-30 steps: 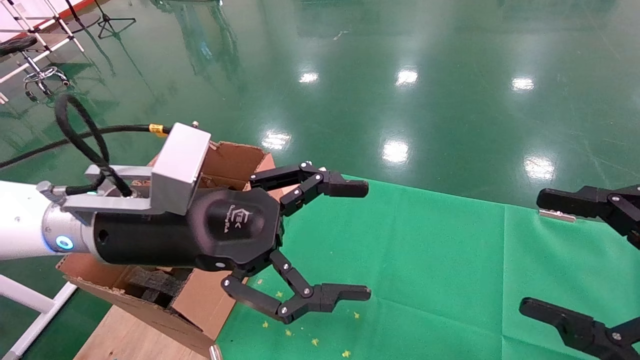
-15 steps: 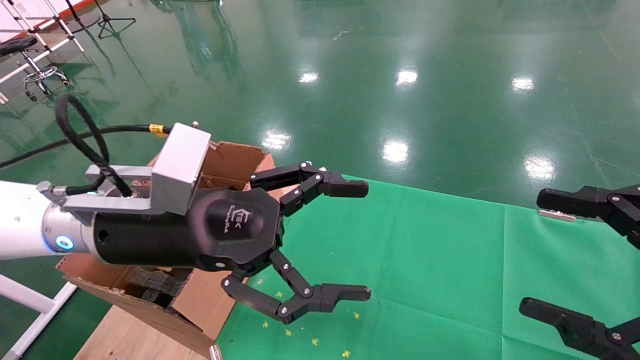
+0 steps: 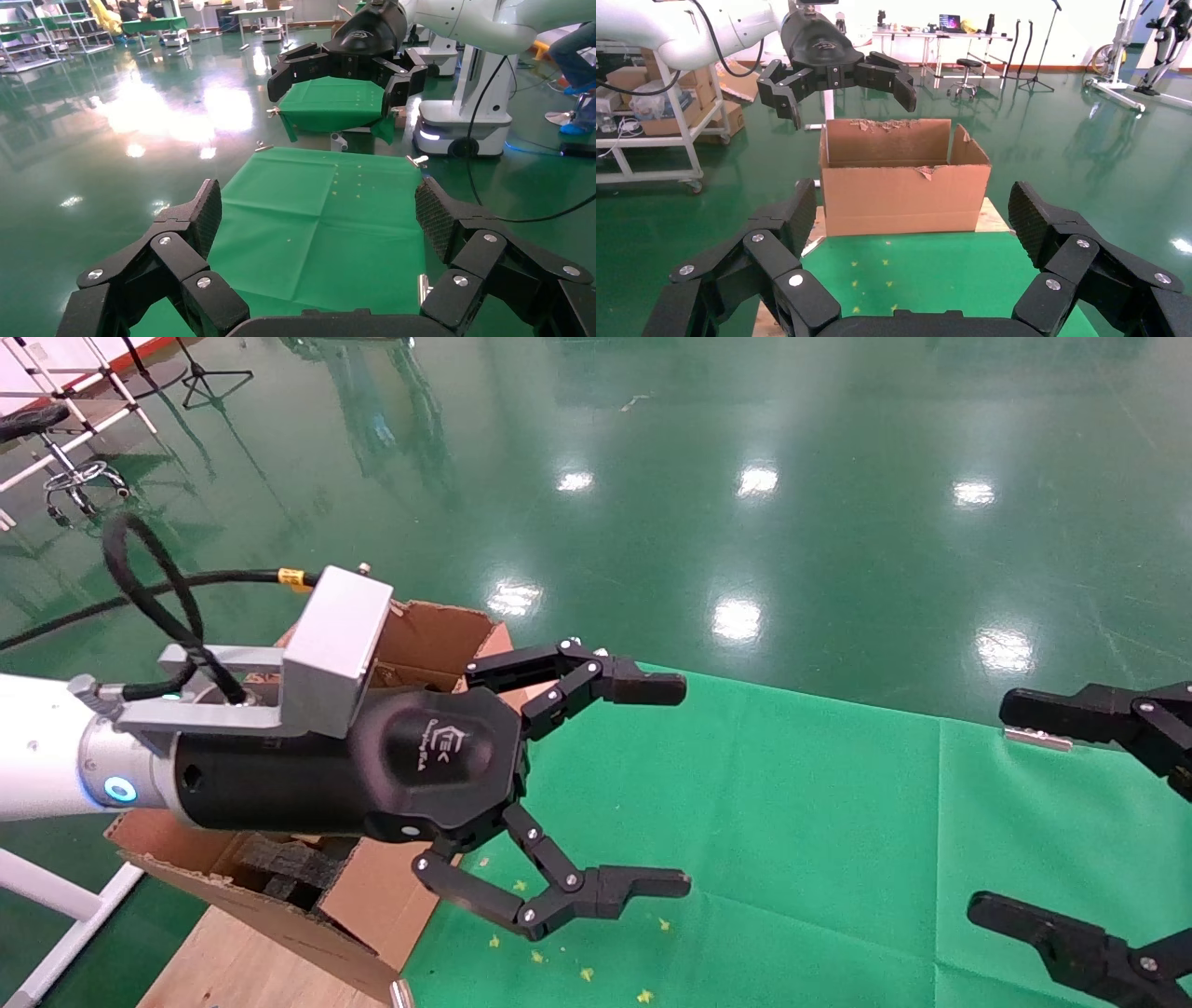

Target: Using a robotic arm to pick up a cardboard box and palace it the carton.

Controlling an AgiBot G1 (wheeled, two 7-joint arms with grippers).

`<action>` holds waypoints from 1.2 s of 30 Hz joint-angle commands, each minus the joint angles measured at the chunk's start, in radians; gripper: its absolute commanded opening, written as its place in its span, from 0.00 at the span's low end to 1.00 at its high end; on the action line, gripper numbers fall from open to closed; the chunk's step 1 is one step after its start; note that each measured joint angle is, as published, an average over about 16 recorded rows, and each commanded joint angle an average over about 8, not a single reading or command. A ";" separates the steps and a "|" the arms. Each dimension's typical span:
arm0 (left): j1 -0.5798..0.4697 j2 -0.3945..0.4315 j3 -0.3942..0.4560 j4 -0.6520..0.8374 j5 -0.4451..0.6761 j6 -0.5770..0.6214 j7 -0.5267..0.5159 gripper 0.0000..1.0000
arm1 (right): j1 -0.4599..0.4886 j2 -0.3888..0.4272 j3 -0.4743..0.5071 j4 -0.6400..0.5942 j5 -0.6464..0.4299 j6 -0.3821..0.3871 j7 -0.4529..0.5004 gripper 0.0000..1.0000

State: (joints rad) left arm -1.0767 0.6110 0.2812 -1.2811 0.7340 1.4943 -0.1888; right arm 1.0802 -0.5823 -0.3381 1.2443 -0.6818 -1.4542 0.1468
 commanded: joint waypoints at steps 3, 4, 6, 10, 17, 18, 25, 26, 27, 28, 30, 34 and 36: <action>0.000 0.000 0.000 0.000 0.000 0.000 0.000 1.00 | 0.000 0.000 0.000 0.000 0.000 0.000 0.000 1.00; 0.000 0.000 0.000 0.000 0.000 0.000 0.000 1.00 | 0.000 0.000 0.000 0.000 0.000 0.000 0.000 1.00; 0.000 0.000 0.000 0.000 0.000 0.000 0.000 1.00 | 0.000 0.000 0.000 0.000 0.000 0.000 0.000 1.00; 0.000 0.000 0.000 0.000 0.000 0.000 0.000 1.00 | 0.000 0.000 0.000 0.000 0.000 0.000 0.000 1.00; 0.000 0.000 0.000 0.000 0.000 0.000 0.000 1.00 | 0.000 0.000 0.000 0.000 0.000 0.000 0.000 1.00; 0.000 0.000 0.000 0.000 0.000 0.000 0.000 1.00 | 0.000 0.000 0.000 0.000 0.000 0.000 0.000 1.00; 0.000 0.000 0.000 0.000 0.000 0.000 0.000 1.00 | 0.000 0.000 0.000 0.000 0.000 0.000 0.000 1.00; 0.000 0.000 0.000 0.000 0.000 0.000 0.000 1.00 | 0.000 0.000 0.000 0.000 0.000 0.000 0.000 1.00; 0.000 0.000 0.000 0.000 0.000 0.000 0.000 1.00 | 0.000 0.000 0.000 0.000 0.000 0.000 0.000 1.00; 0.000 0.000 0.000 0.000 0.000 0.000 0.000 1.00 | 0.000 0.000 0.000 0.000 0.000 0.000 0.000 1.00; 0.000 0.000 0.000 0.000 0.000 0.000 0.000 1.00 | 0.000 0.000 0.000 0.000 0.000 0.000 0.000 1.00; 0.000 0.000 0.000 0.000 0.000 0.000 0.000 1.00 | 0.000 0.000 0.000 0.000 0.000 0.000 0.000 1.00; 0.000 0.000 0.000 0.000 0.000 0.000 0.000 1.00 | 0.000 0.000 0.000 0.000 0.000 0.000 0.000 1.00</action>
State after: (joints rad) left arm -1.0767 0.6110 0.2812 -1.2811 0.7340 1.4943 -0.1889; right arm 1.0803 -0.5823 -0.3381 1.2443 -0.6818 -1.4542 0.1468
